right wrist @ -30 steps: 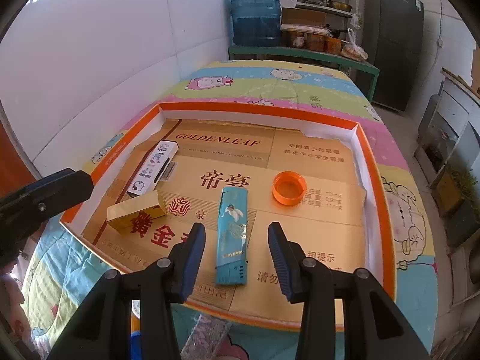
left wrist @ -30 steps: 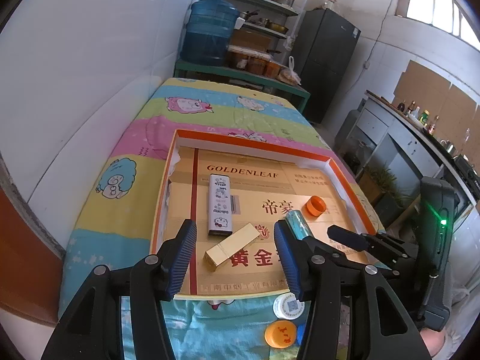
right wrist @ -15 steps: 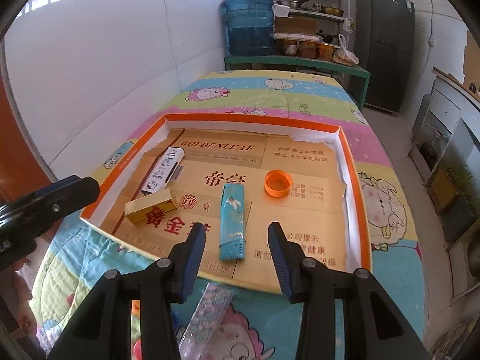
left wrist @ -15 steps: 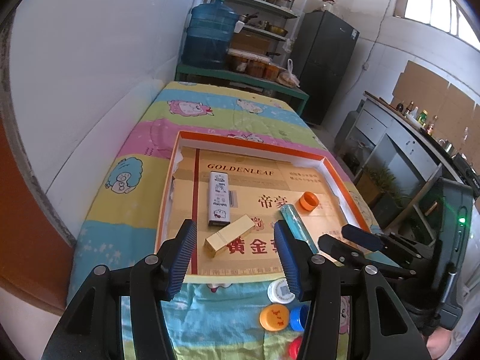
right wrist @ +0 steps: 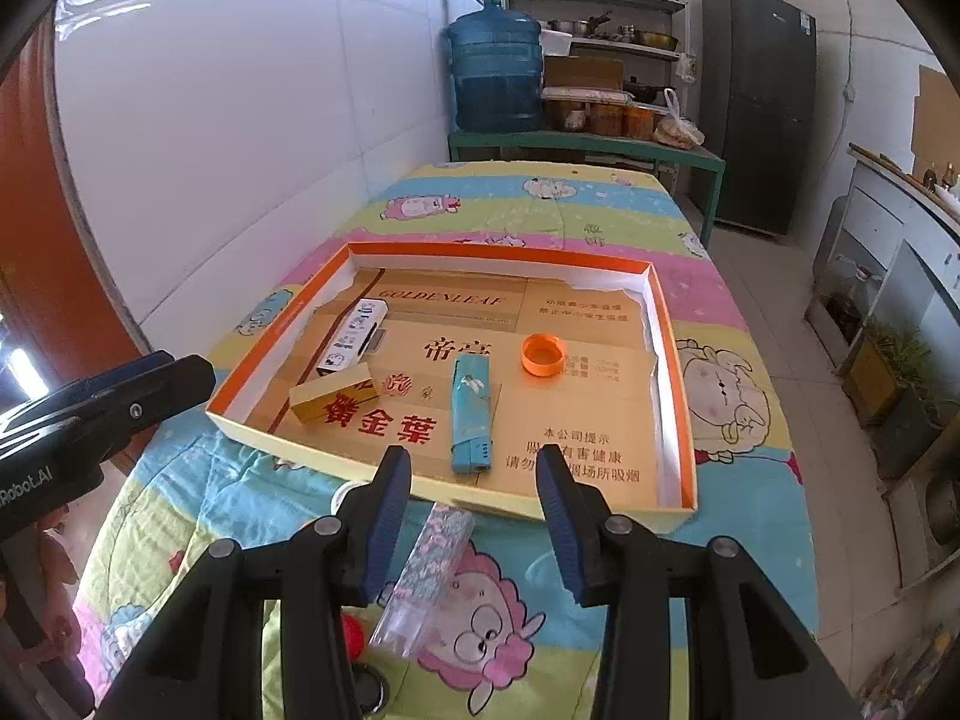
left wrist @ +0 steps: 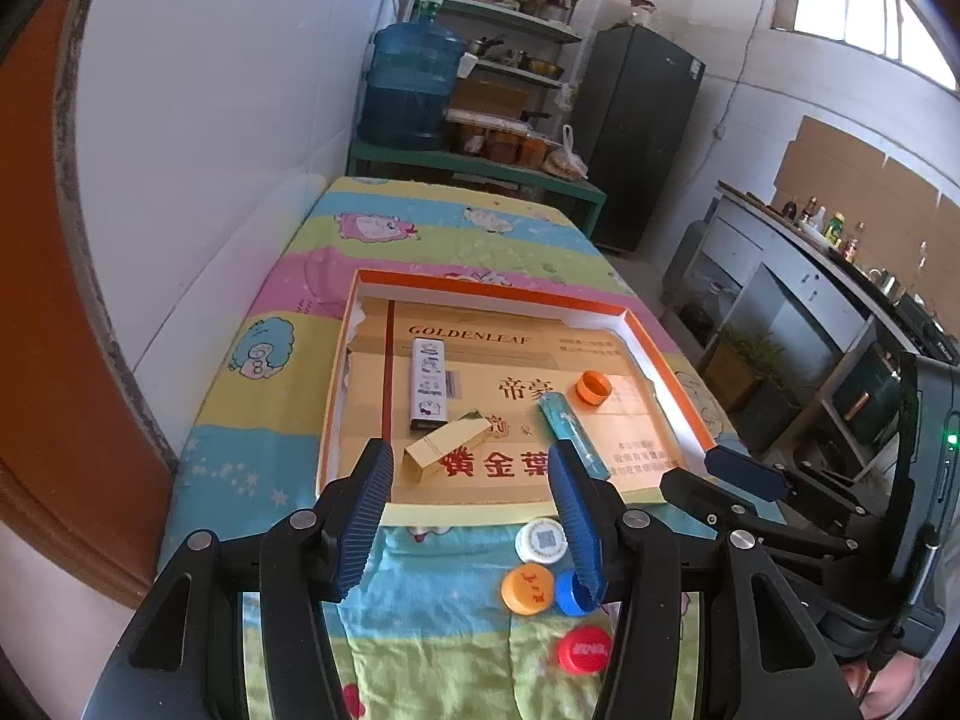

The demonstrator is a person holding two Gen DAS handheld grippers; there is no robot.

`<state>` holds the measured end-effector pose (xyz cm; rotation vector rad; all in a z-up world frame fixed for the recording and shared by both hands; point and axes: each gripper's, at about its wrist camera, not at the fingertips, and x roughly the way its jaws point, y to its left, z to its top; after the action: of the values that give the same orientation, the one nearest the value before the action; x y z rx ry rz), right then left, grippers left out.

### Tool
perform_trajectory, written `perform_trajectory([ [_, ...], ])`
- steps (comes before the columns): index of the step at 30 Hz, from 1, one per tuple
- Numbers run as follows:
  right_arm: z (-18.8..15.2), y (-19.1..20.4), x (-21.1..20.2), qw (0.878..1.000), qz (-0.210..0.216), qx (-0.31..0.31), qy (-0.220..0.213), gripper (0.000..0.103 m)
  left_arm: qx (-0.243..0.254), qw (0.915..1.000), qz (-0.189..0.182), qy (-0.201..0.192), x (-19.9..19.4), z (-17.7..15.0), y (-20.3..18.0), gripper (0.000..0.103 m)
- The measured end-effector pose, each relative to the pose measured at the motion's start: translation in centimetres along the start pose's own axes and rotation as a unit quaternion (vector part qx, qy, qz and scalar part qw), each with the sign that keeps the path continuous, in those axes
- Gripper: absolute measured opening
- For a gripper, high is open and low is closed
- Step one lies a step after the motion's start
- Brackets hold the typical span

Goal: Organize rigid objects
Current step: 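Move both tools back out of the tray toward the caps and clear tube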

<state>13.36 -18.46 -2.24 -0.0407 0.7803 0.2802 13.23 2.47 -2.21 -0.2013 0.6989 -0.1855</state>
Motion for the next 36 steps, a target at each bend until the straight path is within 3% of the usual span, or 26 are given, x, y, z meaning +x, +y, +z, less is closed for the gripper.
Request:
perform_trajectory([
  [22, -4.6, -0.1, -5.5, 1.000, -0.006, 0.025, -0.006, 0.043, -0.003, 0.9999, -0.013, 0.011, -4.8, -4.5, 0.1, 0.055],
  [36, -6.9, -0.5, -4.4, 0.999, -0.002, 0.045, 0.024, 0.043, -0.003, 0.9985, -0.031, 0.044, -3.9, -7.3, 0.1, 0.055],
])
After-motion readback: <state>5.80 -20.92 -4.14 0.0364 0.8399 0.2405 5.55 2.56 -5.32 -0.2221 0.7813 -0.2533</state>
